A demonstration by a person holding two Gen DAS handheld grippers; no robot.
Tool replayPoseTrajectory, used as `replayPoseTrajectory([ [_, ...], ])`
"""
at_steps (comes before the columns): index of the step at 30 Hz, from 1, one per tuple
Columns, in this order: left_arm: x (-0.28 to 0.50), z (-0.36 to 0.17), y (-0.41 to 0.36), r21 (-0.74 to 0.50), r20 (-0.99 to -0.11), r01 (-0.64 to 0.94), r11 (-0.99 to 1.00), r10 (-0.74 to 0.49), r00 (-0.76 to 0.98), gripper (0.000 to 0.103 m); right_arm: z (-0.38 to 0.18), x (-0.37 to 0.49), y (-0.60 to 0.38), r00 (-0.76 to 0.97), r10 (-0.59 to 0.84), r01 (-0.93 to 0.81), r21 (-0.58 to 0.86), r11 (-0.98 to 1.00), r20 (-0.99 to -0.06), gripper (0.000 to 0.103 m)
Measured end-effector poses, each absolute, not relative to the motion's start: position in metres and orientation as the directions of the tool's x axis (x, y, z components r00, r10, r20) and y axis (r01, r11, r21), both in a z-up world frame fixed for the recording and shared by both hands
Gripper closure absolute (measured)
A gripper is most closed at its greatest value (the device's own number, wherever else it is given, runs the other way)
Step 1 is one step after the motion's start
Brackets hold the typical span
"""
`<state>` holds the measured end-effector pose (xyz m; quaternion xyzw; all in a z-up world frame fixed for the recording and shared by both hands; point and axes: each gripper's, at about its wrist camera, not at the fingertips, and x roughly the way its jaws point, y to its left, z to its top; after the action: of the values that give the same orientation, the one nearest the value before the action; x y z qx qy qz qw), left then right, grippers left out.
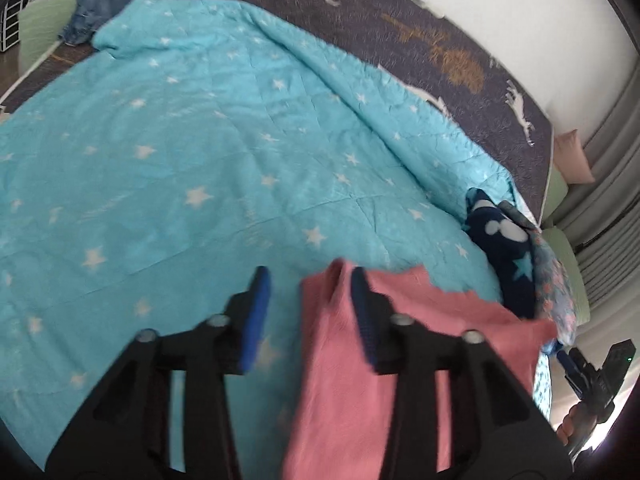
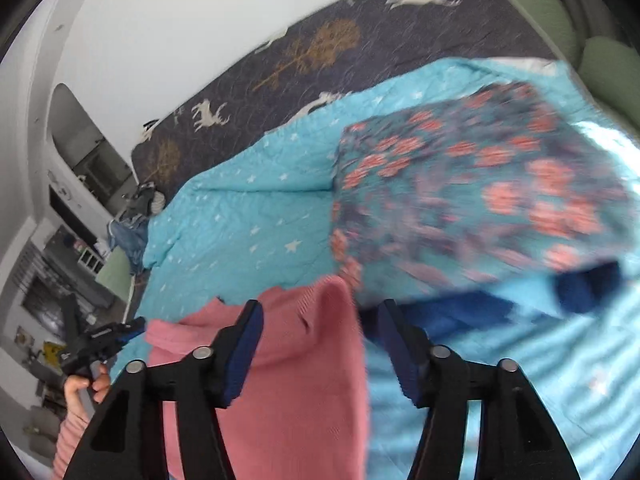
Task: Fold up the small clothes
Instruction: 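Lift the hem with both grippers and fold it toward the collar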
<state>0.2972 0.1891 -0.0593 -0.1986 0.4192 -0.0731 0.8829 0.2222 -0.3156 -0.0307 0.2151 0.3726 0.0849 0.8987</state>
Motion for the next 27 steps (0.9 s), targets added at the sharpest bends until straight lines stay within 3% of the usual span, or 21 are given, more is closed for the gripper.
replayPoseTrajectory([
  [4, 0.239, -0.07, 0.198, -0.428, -0.72, 0.04, 0.903, -0.367, 0.589, 0.043, -0.048, 0.151, -0.324, 0.642, 0.39, -0.007, 0.504, 0.864, -0.66, 0.041],
  [8, 0.179, -0.106, 0.189, -0.483, -0.753, 0.084, 0.871, -0.463, 0.467, 0.042, -0.093, 0.102, -0.32, 0.526, 0.493, 0.057, 0.607, 0.792, -0.693, 0.041],
  [11, 0.169, -0.126, 0.178, -0.544, -0.754, 0.064, 0.837, -0.52, 0.402, 0.042, -0.115, 0.091, -0.309, 0.492, 0.594, 0.062, 0.707, 0.705, -0.636, 0.041],
  [14, 0.182, -0.13, 0.17, -0.588, -0.716, 0.028, 0.809, -0.536, 0.448, 0.041, -0.126, 0.11, -0.303, 0.505, 0.654, 0.078, 0.785, 0.615, -0.563, 0.041],
  [15, 0.188, -0.129, 0.168, -0.597, -0.706, 0.007, 0.802, -0.53, 0.469, 0.044, -0.129, 0.122, -0.302, 0.523, 0.655, 0.084, 0.797, 0.598, -0.546, 0.041],
  [17, 0.201, -0.133, 0.165, -0.591, -0.716, -0.05, 0.805, -0.495, 0.492, 0.079, -0.135, 0.141, -0.302, 0.555, 0.634, 0.128, 0.807, 0.576, -0.539, 0.041],
  [18, 0.204, -0.135, 0.165, -0.6, -0.711, -0.052, 0.798, -0.502, 0.493, 0.09, -0.138, 0.15, -0.301, 0.573, 0.614, 0.156, 0.808, 0.569, -0.543, 0.05],
  [19, 0.206, -0.136, 0.166, -0.639, -0.685, -0.055, 0.767, -0.535, 0.494, 0.091, -0.138, 0.155, -0.3, 0.58, 0.593, 0.176, 0.797, 0.578, -0.558, 0.093],
  [21, 0.199, -0.124, 0.169, -0.661, -0.653, -0.047, 0.749, -0.544, 0.527, 0.092, -0.138, 0.157, -0.298, 0.577, 0.571, 0.211, 0.782, 0.587, -0.584, 0.096],
  [27, 0.139, -0.085, 0.176, -0.666, -0.598, 0.052, 0.744, -0.574, 0.56, 0.093, -0.085, 0.102, -0.304, 0.625, 0.576, 0.106, 0.788, 0.606, -0.526, 0.098],
])
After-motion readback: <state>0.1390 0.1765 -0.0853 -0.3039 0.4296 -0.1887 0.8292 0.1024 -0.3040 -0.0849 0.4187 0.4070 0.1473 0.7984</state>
